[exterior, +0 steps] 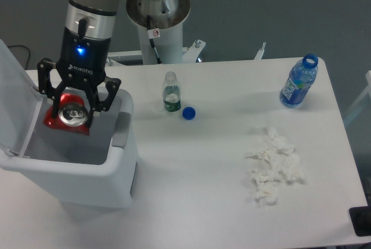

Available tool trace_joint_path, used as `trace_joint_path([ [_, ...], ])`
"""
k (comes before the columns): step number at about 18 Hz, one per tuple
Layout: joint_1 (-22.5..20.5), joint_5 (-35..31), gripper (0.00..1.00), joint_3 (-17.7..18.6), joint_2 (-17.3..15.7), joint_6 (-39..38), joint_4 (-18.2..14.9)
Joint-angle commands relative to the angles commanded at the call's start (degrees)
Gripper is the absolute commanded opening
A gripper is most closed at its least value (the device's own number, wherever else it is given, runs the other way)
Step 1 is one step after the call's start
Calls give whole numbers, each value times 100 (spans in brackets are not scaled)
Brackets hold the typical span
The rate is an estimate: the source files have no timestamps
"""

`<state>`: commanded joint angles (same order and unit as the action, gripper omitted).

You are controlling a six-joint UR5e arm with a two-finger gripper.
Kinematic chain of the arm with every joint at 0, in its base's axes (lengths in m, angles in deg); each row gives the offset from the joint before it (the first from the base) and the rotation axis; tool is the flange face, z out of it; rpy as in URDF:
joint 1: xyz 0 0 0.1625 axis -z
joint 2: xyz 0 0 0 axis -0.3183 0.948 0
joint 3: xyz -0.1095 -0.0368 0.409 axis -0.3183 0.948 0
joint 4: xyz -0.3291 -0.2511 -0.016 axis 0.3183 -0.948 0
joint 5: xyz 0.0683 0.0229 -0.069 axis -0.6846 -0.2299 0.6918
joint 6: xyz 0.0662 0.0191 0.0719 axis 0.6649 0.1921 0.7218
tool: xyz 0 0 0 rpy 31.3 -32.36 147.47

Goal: Place the cans in the trash can
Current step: 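Open the gripper to drop the red can into the bin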

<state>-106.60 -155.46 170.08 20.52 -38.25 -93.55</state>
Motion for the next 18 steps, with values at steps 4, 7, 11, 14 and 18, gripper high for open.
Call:
trace_joint_path([
  [4,0,0,82,-9,26,52,0],
  [7,-9,0,97,-114,26,228,0],
  [11,-70,-183,100,-141,26,1123,-17],
  [14,-167,-850,100,-141,-17,1607,-26],
  [18,-211,-1537,100,-158,-9,1853,-53],
])
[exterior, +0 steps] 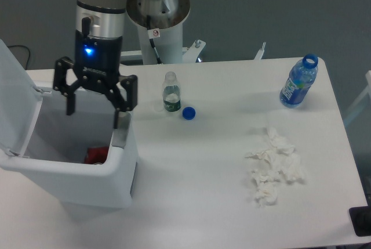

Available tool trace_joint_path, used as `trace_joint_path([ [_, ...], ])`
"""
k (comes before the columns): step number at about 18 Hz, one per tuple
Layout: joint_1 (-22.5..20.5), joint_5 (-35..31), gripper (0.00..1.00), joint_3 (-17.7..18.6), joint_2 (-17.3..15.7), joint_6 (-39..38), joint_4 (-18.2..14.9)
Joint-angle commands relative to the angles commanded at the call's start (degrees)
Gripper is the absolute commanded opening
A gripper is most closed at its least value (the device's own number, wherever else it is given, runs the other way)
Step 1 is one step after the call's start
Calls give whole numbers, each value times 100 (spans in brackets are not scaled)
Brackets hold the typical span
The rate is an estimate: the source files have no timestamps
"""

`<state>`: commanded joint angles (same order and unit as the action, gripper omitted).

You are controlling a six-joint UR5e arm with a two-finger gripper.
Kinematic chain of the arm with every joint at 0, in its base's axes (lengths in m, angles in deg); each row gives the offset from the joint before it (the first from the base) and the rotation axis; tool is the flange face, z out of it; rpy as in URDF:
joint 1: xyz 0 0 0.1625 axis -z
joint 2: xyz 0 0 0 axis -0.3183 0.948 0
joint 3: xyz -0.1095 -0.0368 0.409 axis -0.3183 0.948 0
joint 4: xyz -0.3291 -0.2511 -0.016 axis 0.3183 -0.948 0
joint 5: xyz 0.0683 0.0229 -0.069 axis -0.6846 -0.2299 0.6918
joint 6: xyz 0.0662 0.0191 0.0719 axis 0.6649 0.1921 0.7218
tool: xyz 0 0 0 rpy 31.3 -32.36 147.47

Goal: Place the cans in the trash can
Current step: 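Open the gripper to drop the red can into the bin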

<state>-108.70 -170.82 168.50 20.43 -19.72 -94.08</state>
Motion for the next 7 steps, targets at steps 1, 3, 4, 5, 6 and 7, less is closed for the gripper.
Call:
trace_joint_path([
  [1,-17,-132,100,-17,0,202,-9],
  [3,-140,-317,100,26,9,649,-26],
  [4,-176,-353,100,70,9,817,-26],
  [5,-202,-397,100,96,0,888,-35],
  [6,-228,-458,100,123,-17,907,-35],
  [7,-246,-493,100,149,-35,915,-35],
])
